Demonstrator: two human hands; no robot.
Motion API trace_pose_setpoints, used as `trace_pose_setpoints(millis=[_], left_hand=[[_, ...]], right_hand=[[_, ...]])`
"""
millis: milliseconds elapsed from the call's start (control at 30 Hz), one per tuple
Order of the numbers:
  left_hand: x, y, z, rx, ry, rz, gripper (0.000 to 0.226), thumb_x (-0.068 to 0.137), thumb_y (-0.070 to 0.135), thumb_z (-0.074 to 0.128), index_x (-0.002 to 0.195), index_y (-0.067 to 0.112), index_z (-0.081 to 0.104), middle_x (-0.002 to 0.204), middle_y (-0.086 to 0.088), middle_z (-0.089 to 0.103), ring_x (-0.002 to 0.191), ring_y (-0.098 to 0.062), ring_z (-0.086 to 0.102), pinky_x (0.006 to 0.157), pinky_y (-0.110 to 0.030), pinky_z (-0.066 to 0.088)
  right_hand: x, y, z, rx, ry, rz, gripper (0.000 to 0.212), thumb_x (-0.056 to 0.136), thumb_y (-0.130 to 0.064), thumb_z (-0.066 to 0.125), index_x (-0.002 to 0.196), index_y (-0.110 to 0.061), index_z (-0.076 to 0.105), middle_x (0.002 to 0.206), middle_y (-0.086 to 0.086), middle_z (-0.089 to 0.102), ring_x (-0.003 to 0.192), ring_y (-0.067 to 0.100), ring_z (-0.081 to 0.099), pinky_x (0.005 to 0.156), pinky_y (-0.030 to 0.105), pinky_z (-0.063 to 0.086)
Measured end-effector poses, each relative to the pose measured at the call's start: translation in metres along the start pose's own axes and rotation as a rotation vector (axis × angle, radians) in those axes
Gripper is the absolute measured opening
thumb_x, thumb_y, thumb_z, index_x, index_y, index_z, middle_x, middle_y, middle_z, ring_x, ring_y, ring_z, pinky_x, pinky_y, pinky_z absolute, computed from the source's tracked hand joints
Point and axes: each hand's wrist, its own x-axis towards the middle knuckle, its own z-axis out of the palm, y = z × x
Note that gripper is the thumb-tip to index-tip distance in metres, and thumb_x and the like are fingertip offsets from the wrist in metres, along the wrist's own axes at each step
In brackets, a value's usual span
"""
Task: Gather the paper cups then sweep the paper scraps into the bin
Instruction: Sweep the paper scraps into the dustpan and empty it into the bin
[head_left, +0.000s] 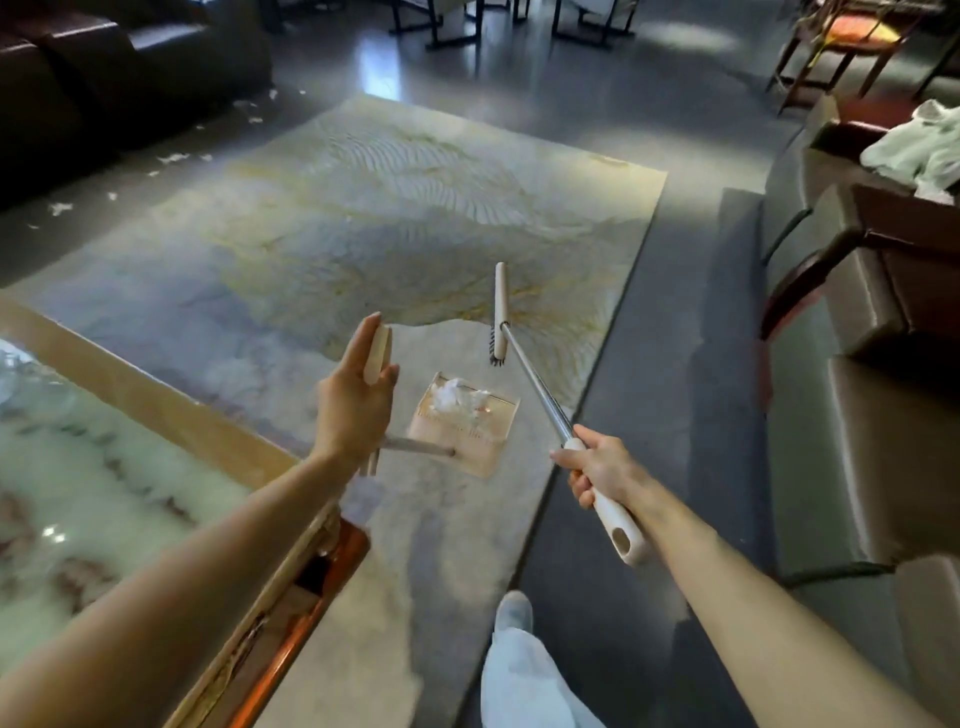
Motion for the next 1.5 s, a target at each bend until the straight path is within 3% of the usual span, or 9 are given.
trace_pose_setpoints(millis=[467, 667, 767, 900, 1000, 1200, 1333, 1433, 1500], left_hand=[[0.510, 0.019, 0.122, -0.043, 0.170, -0.083, 0.063, 0.091, 0.014, 0.062, 0.142, 0.042, 0.040, 0.127, -0.012, 0.063, 0.106, -0.040, 0.062, 0.088, -0.052, 0.053], [0.753, -0.016, 0.179, 0.065, 0.179, -0.047, 0.061, 0.089, 0.013, 0.064, 0.142, 0.037, 0.044, 0.120, -0.013, 0.066, 0.090, -0.028, 0.068, 0.066, -0.023, 0.043], [0.872, -0.021, 0.204, 0.114, 0.168, -0.050, 0.063, 0.089, 0.013, 0.064, 0.141, 0.040, 0.043, 0.116, -0.014, 0.068, 0.083, -0.022, 0.066, 0.062, -0.019, 0.039], [1.030, -0.007, 0.232, 0.096, 0.180, -0.069, 0.064, 0.089, 0.013, 0.064, 0.141, 0.041, 0.042, 0.120, -0.012, 0.066, 0.085, -0.033, 0.069, 0.063, -0.024, 0.044], [1.143, -0.005, 0.257, 0.138, 0.149, -0.068, 0.063, 0.090, 0.016, 0.063, 0.143, 0.042, 0.039, 0.120, -0.013, 0.066, 0.083, -0.026, 0.067, 0.065, -0.026, 0.045], [1.397, -0.015, 0.309, 0.057, 0.224, -0.093, 0.063, 0.088, 0.011, 0.065, 0.141, 0.039, 0.044, 0.119, -0.014, 0.067, 0.098, -0.038, 0.066, 0.080, -0.041, 0.054], [1.549, -0.002, 0.325, 0.014, 0.271, -0.118, 0.064, 0.088, 0.012, 0.066, 0.140, 0.043, 0.043, 0.116, -0.016, 0.068, 0.067, -0.020, 0.069, 0.056, -0.032, 0.056], [1.649, -0.002, 0.329, -0.005, 0.310, -0.113, 0.064, 0.088, 0.013, 0.066, 0.140, 0.043, 0.043, 0.122, -0.011, 0.066, 0.093, -0.034, 0.068, 0.074, -0.047, 0.056], [1.725, -0.012, 0.333, 0.005, 0.335, -0.116, 0.064, 0.088, 0.014, 0.067, 0.141, 0.042, 0.042, 0.127, -0.009, 0.064, 0.097, -0.037, 0.067, 0.078, -0.050, 0.056]], right_hand=[[0.424, -0.390, 0.016, -0.115, -0.088, -0.095, 0.071, 0.090, -0.001, 0.060, 0.151, -0.010, 0.023, 0.061, 0.004, 0.037, 0.029, 0.002, 0.033, 0.030, 0.014, 0.030], [0.632, -0.545, 0.041, -0.122, -0.113, -0.115, 0.076, 0.091, -0.002, 0.060, 0.153, -0.015, 0.018, 0.059, 0.005, 0.038, 0.028, 0.003, 0.034, 0.030, 0.012, 0.029], [0.726, -0.621, 0.055, -0.153, -0.123, -0.121, 0.073, 0.091, -0.004, 0.061, 0.152, -0.017, 0.022, 0.059, 0.006, 0.040, 0.029, 0.004, 0.034, 0.031, 0.014, 0.031], [0.836, -0.713, 0.061, -0.205, -0.109, -0.148, 0.068, 0.091, -0.004, 0.061, 0.149, -0.021, 0.029, 0.055, 0.006, 0.040, 0.029, 0.005, 0.035, 0.031, 0.015, 0.031], [0.924, -0.783, 0.065, -0.223, -0.117, -0.153, 0.071, 0.091, -0.003, 0.061, 0.150, -0.022, 0.027, 0.054, 0.004, 0.042, 0.031, 0.005, 0.035, 0.032, 0.016, 0.032], [1.146, -0.954, 0.092, -0.246, -0.182, -0.188, 0.057, 0.087, 0.002, 0.063, 0.138, -0.011, 0.042, 0.045, 0.000, 0.039, 0.032, 0.007, 0.036, 0.033, 0.018, 0.035], [1.259, -1.070, 0.118, -0.285, -0.208, -0.181, 0.048, 0.087, 0.003, 0.062, 0.131, -0.011, 0.049, 0.048, 0.002, 0.038, 0.032, 0.007, 0.034, 0.033, 0.017, 0.034], [1.340, -1.162, 0.148, -0.248, -0.240, -0.166, 0.033, 0.088, 0.000, 0.063, 0.118, -0.009, 0.054, 0.044, -0.001, 0.042, 0.032, 0.007, 0.035, 0.033, 0.016, 0.034], [1.401, -1.217, 0.170, -0.220, -0.267, -0.168, 0.022, 0.088, -0.002, 0.063, 0.107, -0.011, 0.055, 0.040, -0.006, 0.042, 0.032, 0.005, 0.034, 0.032, 0.015, 0.032]])
